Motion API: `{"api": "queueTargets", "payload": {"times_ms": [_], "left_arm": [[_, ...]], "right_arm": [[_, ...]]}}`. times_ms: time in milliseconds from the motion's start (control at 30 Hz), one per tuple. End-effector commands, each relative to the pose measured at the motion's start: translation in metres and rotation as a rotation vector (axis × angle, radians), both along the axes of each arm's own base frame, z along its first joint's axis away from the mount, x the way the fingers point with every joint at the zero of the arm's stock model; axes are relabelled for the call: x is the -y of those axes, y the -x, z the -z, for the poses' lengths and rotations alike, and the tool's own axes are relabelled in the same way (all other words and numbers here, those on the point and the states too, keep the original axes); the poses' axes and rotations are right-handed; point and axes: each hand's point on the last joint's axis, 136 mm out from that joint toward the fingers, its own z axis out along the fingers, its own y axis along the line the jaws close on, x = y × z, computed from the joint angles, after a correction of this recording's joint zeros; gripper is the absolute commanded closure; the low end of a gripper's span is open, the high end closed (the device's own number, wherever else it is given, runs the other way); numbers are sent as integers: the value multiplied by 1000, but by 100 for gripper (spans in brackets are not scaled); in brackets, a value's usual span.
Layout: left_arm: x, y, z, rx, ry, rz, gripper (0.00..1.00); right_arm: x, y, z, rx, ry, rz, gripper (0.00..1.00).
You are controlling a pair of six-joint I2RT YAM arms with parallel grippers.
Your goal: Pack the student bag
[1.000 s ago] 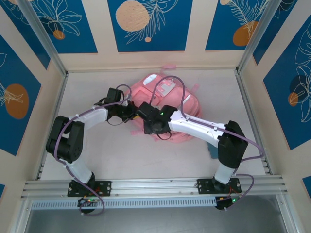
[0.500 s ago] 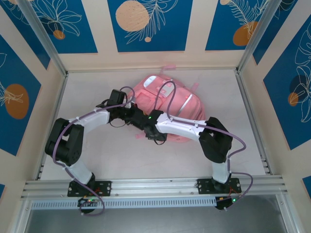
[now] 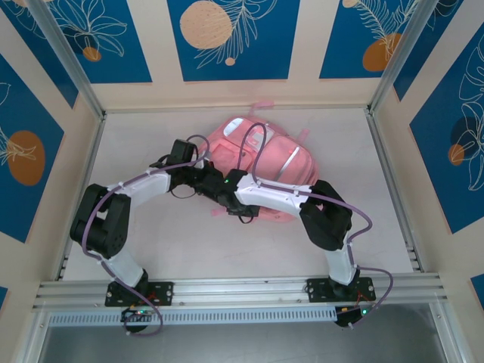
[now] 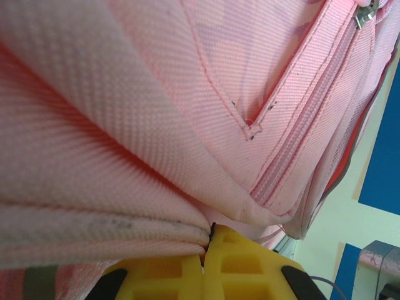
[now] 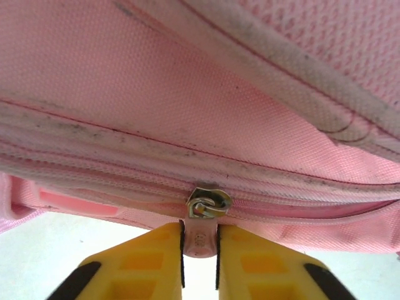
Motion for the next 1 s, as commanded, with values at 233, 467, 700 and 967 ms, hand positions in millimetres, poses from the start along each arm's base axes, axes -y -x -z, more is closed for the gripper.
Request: {"api": "queueTargets", "payload": {"times_ms": [233, 467, 700, 967], "left_arm": [[17, 13, -23, 32, 75, 76, 100], [17, 13, -26, 32, 82, 74, 100], [10, 9, -15, 26, 15, 47, 100], [-10, -8, 5, 30, -91, -9, 100]], "right_arm": [[8, -4, 2, -9, 52, -5, 71], [10, -8, 5, -5, 87, 4, 72], [27, 2, -10, -5, 120, 35, 91], [63, 33, -13, -76, 140, -28, 93]]}}
